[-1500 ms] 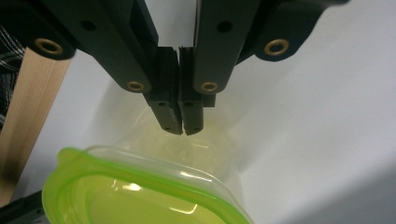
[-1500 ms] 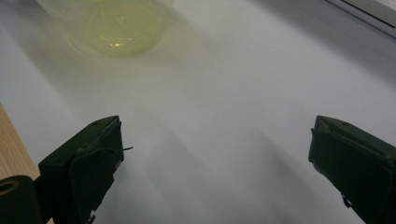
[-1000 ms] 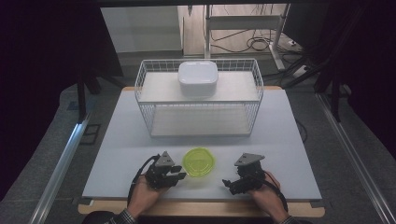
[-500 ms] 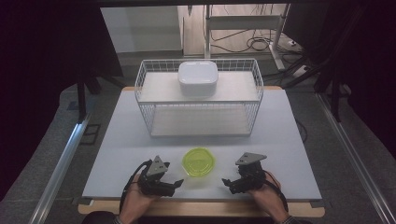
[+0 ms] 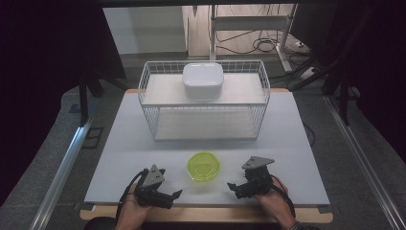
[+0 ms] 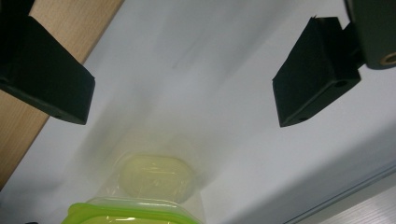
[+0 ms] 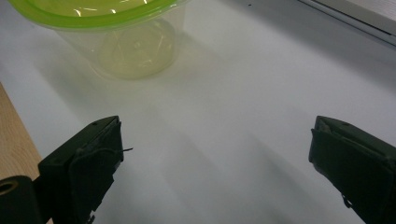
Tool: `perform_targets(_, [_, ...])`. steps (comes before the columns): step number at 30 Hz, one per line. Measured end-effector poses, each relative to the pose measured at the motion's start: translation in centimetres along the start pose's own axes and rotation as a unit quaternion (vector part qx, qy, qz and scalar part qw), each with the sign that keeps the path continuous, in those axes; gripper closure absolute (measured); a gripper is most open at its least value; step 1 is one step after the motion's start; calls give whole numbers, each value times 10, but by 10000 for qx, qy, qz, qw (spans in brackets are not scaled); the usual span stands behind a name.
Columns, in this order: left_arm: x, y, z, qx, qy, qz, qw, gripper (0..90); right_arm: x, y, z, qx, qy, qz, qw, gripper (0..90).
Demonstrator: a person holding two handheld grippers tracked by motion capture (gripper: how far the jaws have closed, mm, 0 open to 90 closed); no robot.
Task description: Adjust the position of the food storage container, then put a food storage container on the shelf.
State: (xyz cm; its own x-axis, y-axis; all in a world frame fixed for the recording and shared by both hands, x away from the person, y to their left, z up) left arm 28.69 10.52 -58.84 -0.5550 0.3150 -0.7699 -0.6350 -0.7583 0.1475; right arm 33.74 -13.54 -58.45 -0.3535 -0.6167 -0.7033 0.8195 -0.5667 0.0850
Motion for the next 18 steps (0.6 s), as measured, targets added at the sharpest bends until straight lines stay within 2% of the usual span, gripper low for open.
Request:
perform_targets(4, [0, -1, 2, 15, 73, 27, 10000, 44, -2, 0, 1, 10, 71, -66, 10000, 27])
perform_targets(11, [3, -2, 0, -24, -5, -69, 10000, 42, -9, 2, 2, -46, 210, -175, 9996, 28])
perform_targets(18, [3, -4, 0, -73, 6, -107, 9999, 43, -23, 1, 3, -314, 362, -450, 9978, 32])
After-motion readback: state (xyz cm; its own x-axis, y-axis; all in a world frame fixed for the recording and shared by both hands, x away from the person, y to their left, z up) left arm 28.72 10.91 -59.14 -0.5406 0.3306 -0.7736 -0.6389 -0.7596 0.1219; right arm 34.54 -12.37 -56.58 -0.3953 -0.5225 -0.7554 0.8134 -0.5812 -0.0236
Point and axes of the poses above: each handheld gripper's, and its own axes: z roughly backward along the jaws, x roughly out of its underside, y roughly to its right, the point moved 10 cm from there along -z, roughly forward along the jaws, and after that the axes turned 8 degrees about z, right-handed, at the moved point
